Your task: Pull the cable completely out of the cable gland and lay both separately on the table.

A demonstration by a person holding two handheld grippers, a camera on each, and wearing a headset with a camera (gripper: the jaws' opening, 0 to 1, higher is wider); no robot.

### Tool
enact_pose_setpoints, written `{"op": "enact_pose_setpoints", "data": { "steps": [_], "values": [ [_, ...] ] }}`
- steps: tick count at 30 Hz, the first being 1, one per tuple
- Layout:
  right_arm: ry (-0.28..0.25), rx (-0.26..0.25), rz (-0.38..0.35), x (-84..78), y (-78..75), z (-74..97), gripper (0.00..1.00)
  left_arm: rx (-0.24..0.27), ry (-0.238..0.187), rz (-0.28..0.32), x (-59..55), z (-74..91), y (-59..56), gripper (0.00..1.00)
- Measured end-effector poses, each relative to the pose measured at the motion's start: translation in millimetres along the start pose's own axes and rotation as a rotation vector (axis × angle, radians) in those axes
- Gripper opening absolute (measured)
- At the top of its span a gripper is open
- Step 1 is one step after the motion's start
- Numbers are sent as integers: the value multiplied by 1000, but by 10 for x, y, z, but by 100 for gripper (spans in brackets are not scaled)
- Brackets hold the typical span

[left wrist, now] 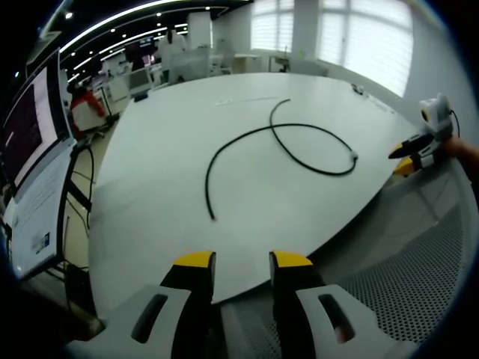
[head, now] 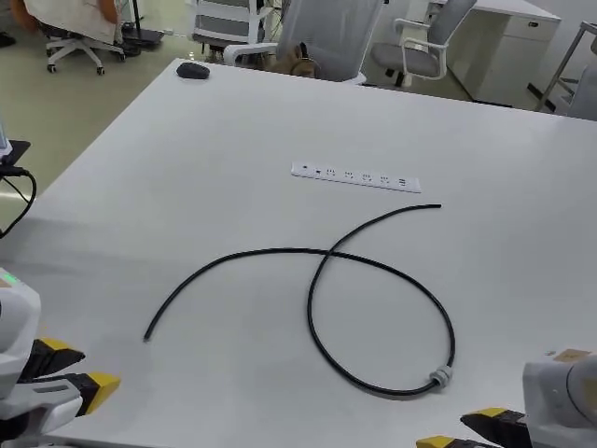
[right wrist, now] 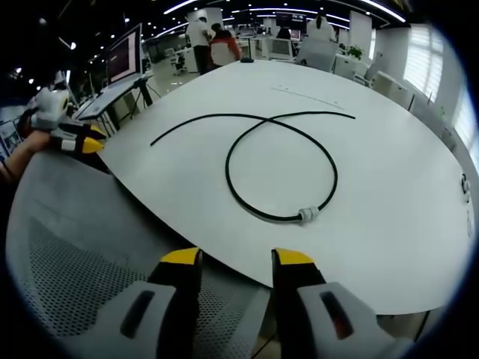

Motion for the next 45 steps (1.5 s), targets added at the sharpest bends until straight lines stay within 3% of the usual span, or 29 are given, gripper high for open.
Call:
{"op": "enact_pose_setpoints", "data": {
  "steps": [18, 19, 20, 22, 24, 29, 32, 34, 36, 38, 41, 45],
  "values": [
    [26, 18, 26, -26, 37, -18, 40, 2, -2, 3, 0, -3, 14, 30],
    [45, 70, 59, -39, 98, -38, 41, 3, -3, 5, 1, -2, 15, 30],
    [68, 90, 81, -61, 106, -56, 43, 4, -5, 7, 3, 0, 20, 30],
    [93, 107, 136, -63, 55, -94, 47, 16, 3, -6, -8, -1, 34, 30],
    [84, 125, 215, -17, 9, -117, 44, 16, 8, -11, -15, -5, 32, 30],
    [143, 83, 396, 76, -409, -226, 42, 11, -2, -5, -1, 0, 36, 30],
    [134, 43, 491, 234, -675, -263, 42, 10, -8, -3, 9, 3, 37, 30],
    [173, 5, 581, 296, -856, -304, 40, 9, -8, -4, 9, 3, 35, 30],
    [211, -11, 603, 325, -987, -408, 33, 8, -9, -7, 11, 4, 29, 30],
    [207, -22, 609, 363, -1065, -520, 30, 7, -10, -6, 13, 5, 28, 30],
    [297, -55, 715, 327, -1191, -658, 31, 6, -7, -9, 9, 2, 23, 30],
    [339, -18, 831, 323, -1167, -768, 34, 9, -6, -6, 4, 4, 26, 30]
  ]
}}
Point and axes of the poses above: the centre of the closed fingertips' face, and the gripper's own axes: z roughly backward along the fingers, y roughly to its left, x roughly out of its top, the point moved 1 cm from there along z, roughly backward along the fingers, and after that the axes turned 11 degrees about y, right-handed, at the moved point
